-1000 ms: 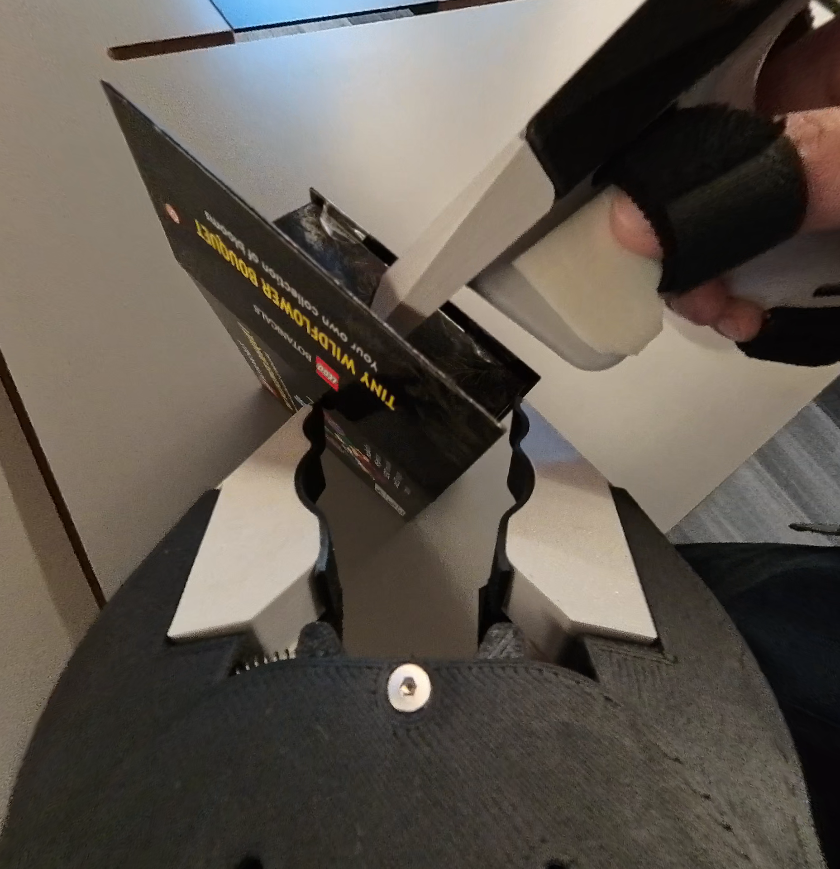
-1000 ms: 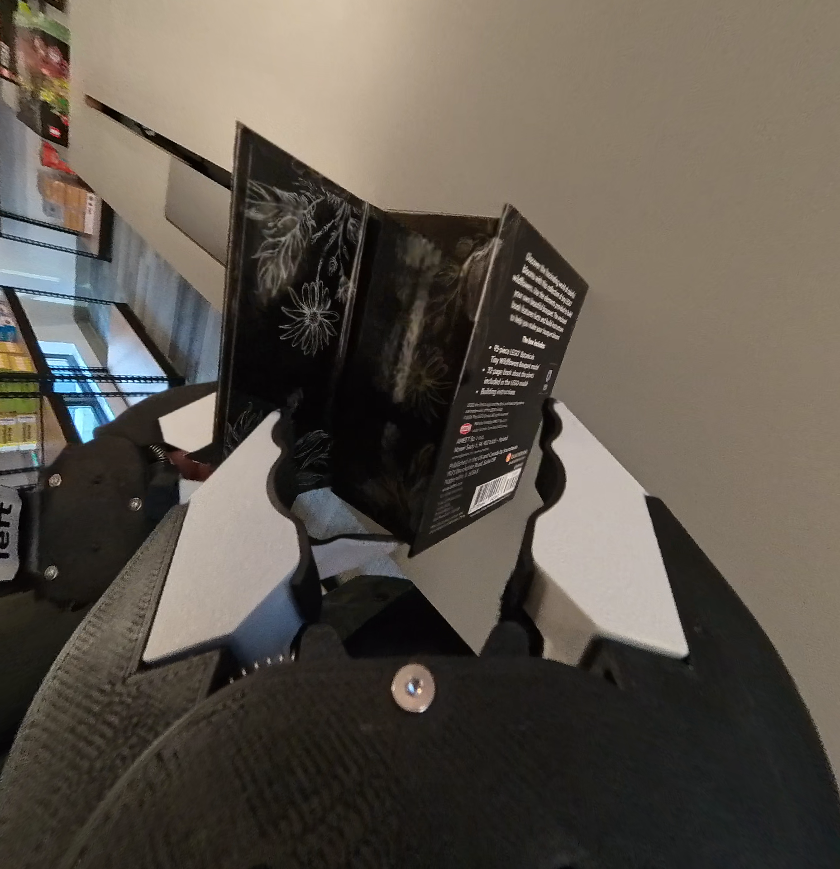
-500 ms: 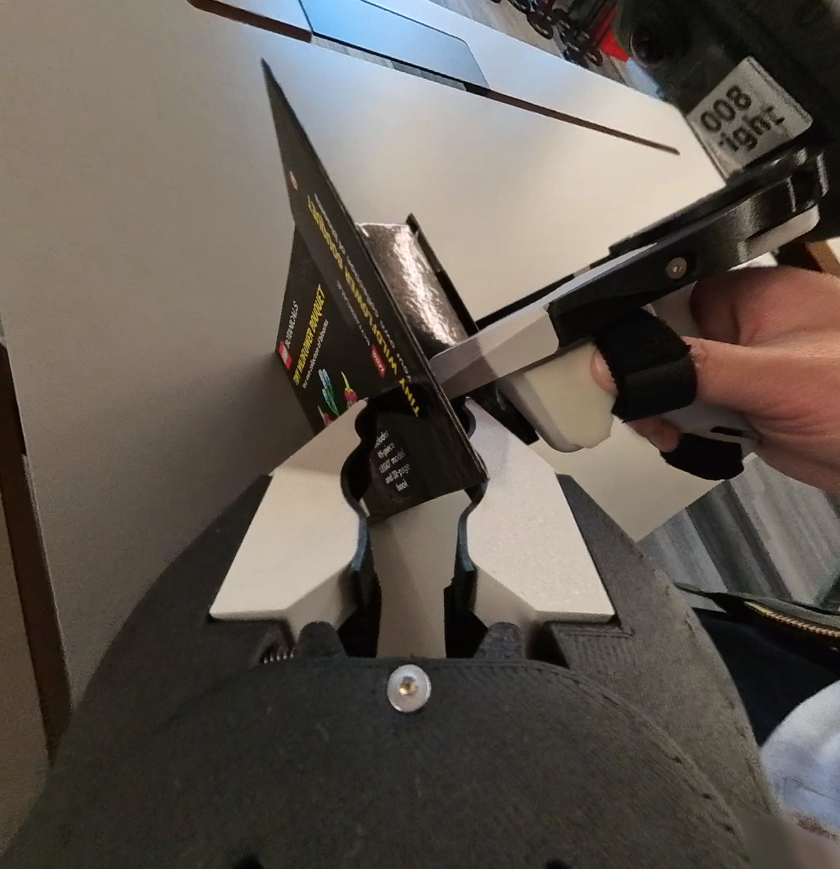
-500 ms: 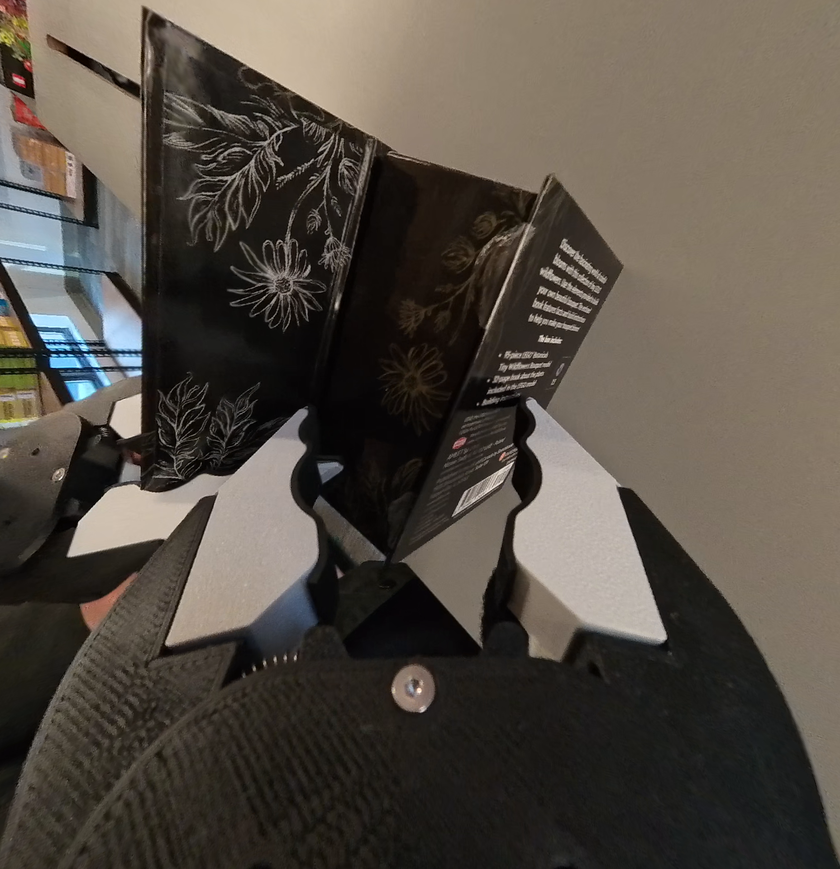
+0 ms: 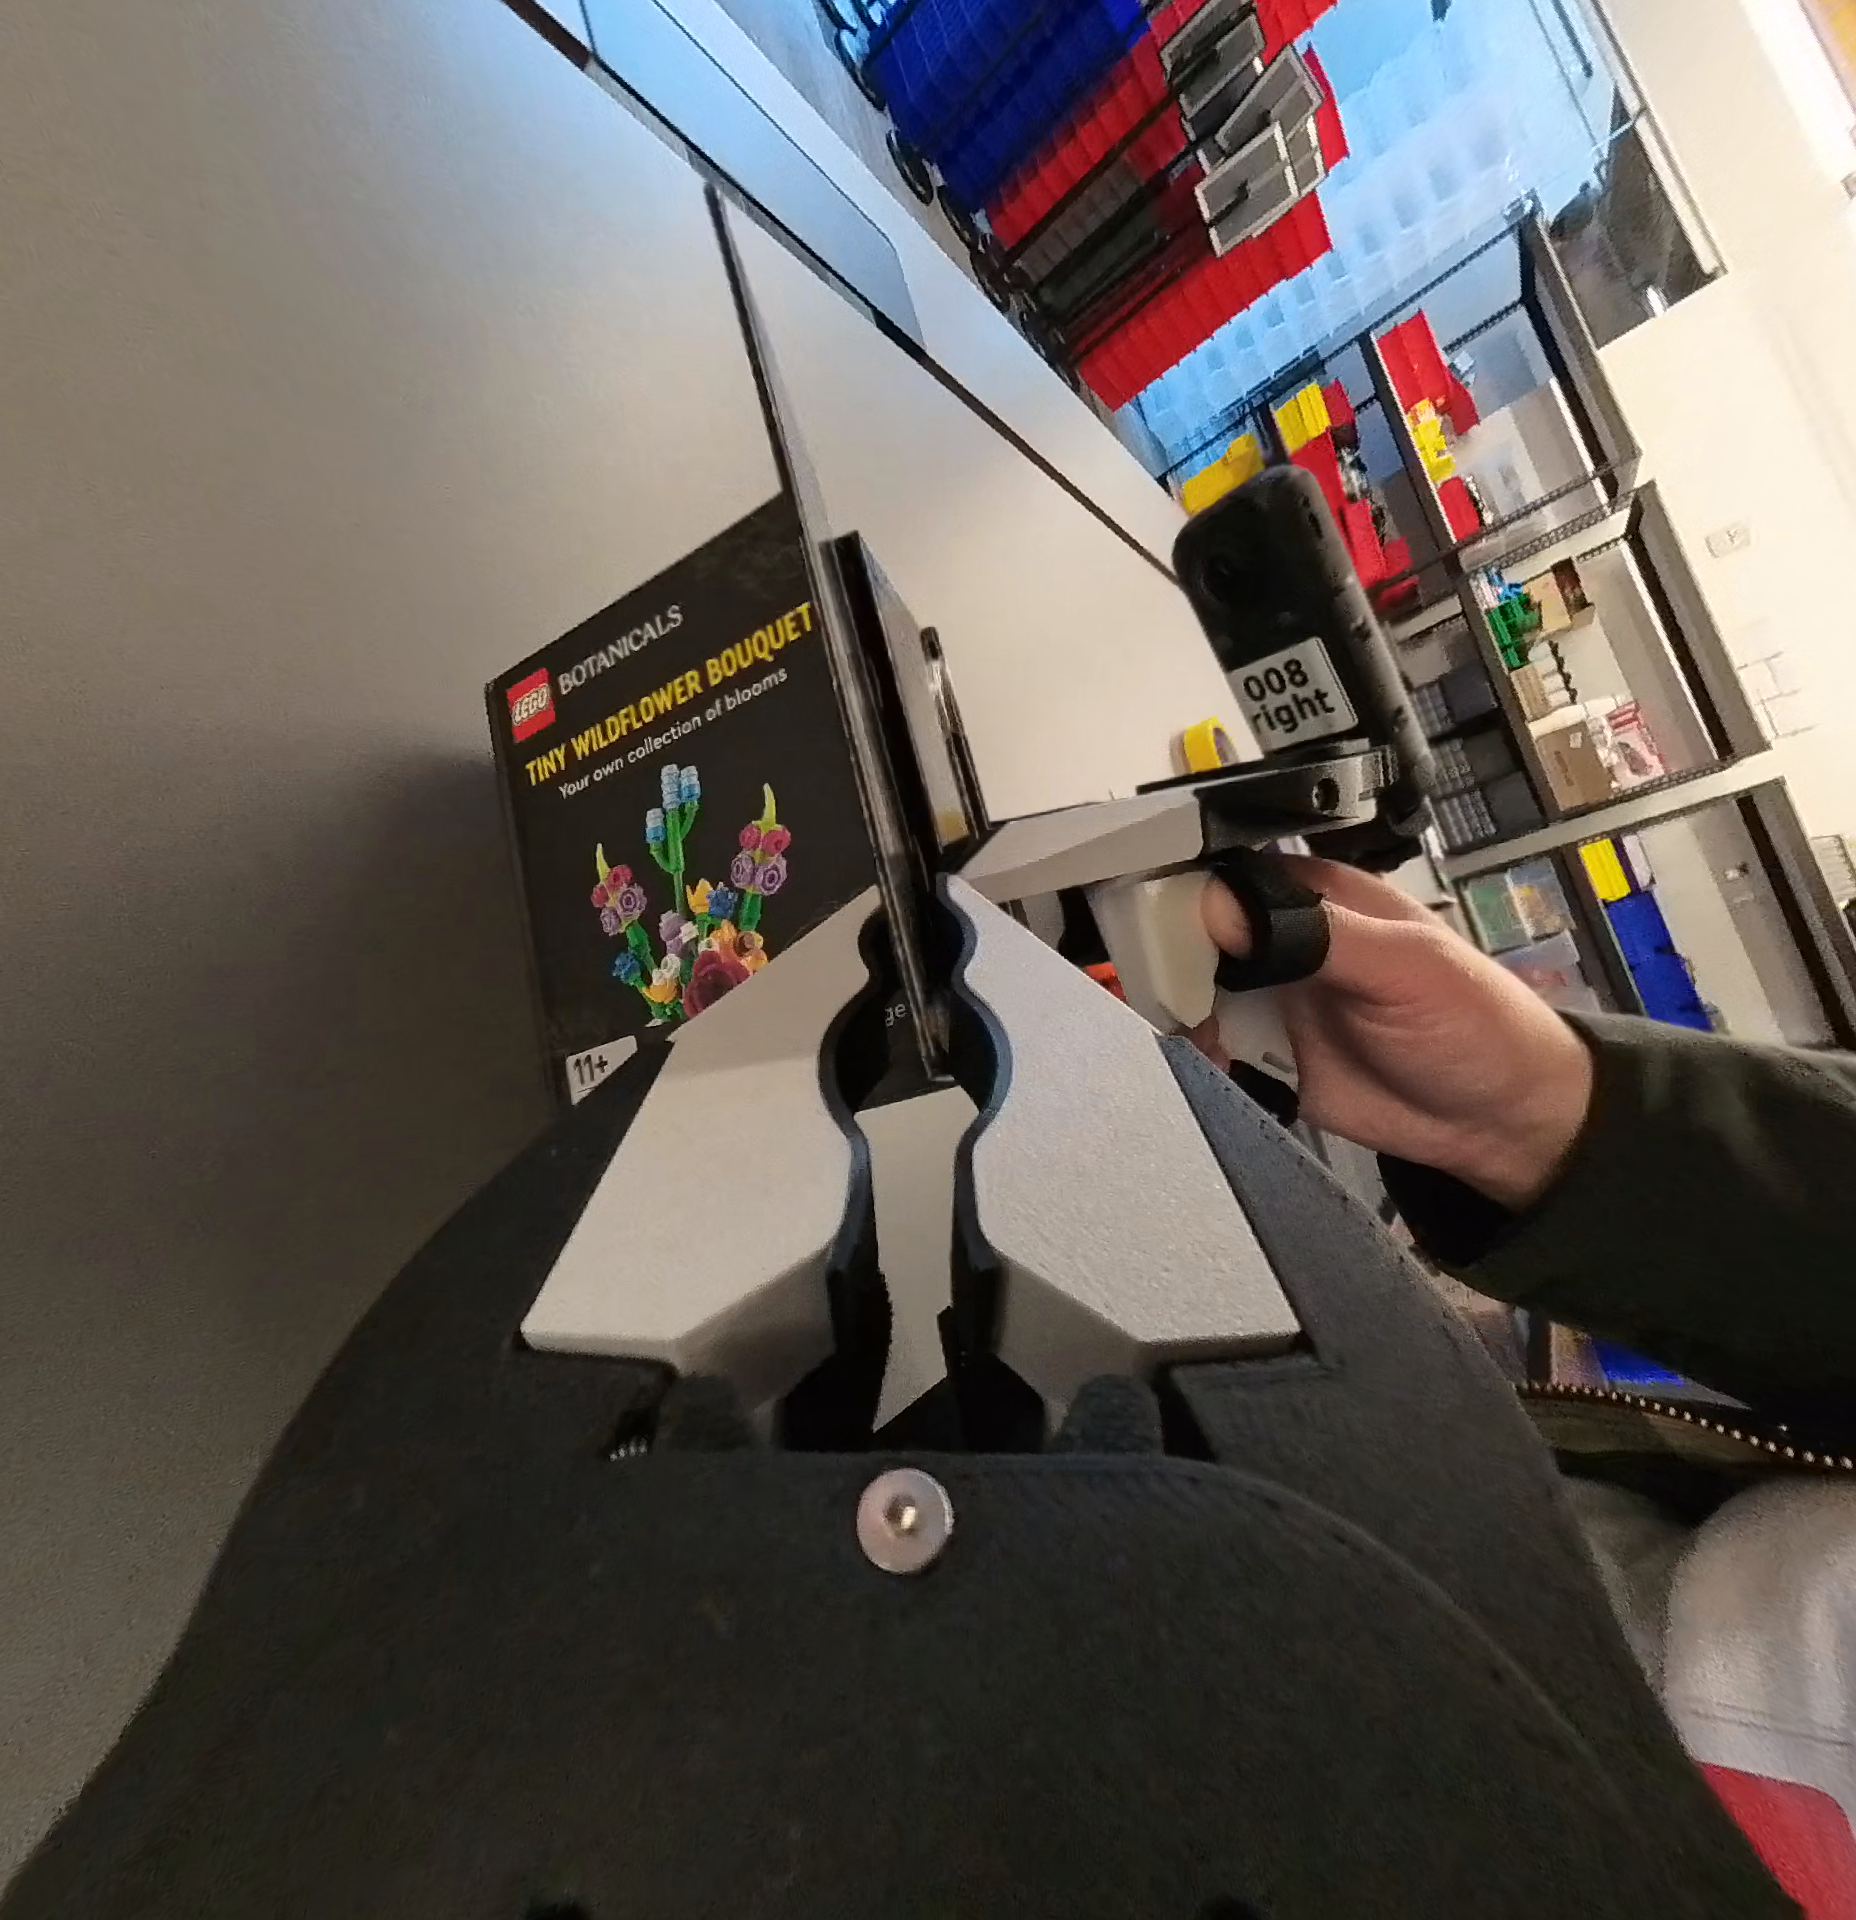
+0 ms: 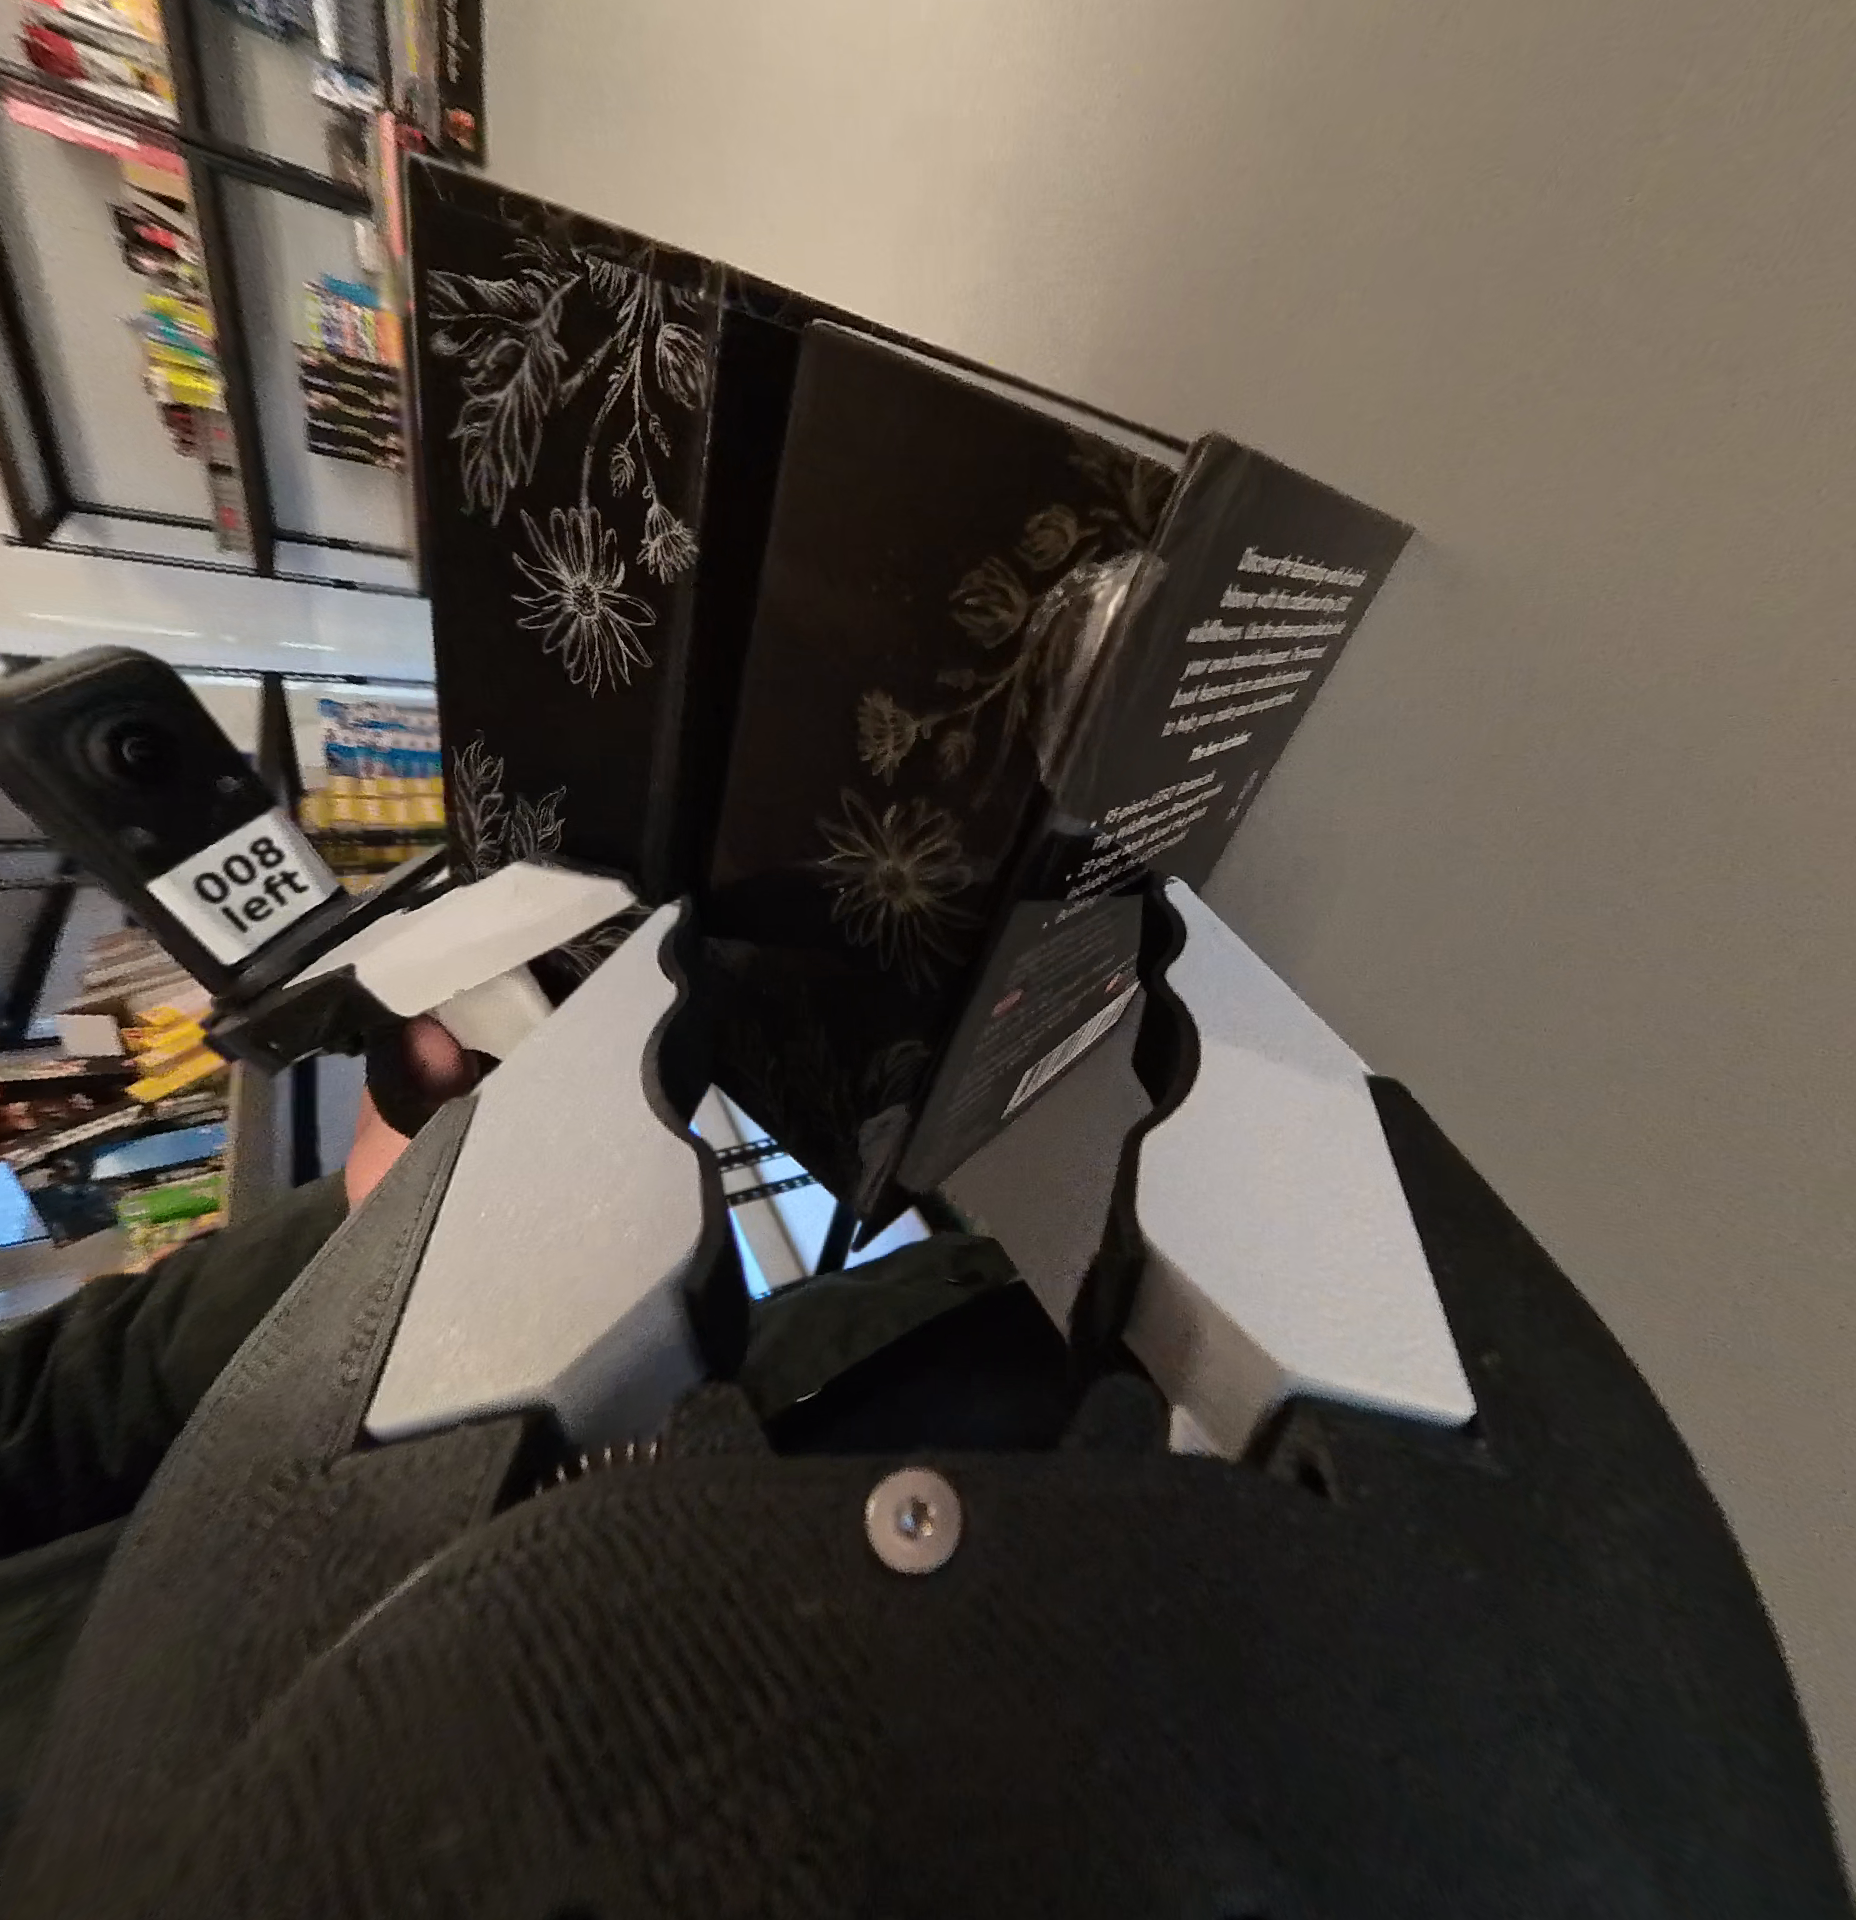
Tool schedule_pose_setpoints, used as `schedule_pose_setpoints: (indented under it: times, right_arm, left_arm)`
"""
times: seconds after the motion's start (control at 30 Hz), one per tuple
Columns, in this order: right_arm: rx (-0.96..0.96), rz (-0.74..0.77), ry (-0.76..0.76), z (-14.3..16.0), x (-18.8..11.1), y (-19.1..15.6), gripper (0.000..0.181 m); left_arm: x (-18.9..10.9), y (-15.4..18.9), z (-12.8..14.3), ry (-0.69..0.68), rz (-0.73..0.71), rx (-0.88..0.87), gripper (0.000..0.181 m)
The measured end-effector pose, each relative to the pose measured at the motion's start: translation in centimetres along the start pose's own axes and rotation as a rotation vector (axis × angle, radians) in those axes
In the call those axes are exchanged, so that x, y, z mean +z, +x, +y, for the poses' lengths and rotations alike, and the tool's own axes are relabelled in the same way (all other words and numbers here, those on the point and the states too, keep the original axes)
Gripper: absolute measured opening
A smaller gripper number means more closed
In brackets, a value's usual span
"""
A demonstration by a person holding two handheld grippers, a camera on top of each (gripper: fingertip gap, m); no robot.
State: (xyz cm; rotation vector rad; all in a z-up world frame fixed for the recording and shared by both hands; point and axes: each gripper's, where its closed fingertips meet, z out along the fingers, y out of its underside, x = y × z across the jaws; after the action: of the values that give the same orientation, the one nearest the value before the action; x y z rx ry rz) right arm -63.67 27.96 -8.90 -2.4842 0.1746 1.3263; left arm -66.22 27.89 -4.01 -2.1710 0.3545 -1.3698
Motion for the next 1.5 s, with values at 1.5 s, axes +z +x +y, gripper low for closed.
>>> schedule_pose_setpoints:
  times: [1.5]
  right_arm:
    - [0.262, -0.077, -0.033, 1.5, -2.1, 3.3, 0.068]
  left_arm:
    - [-0.9, 2.0, -2.2, 0.024, 0.216, -0.286, 0.000]
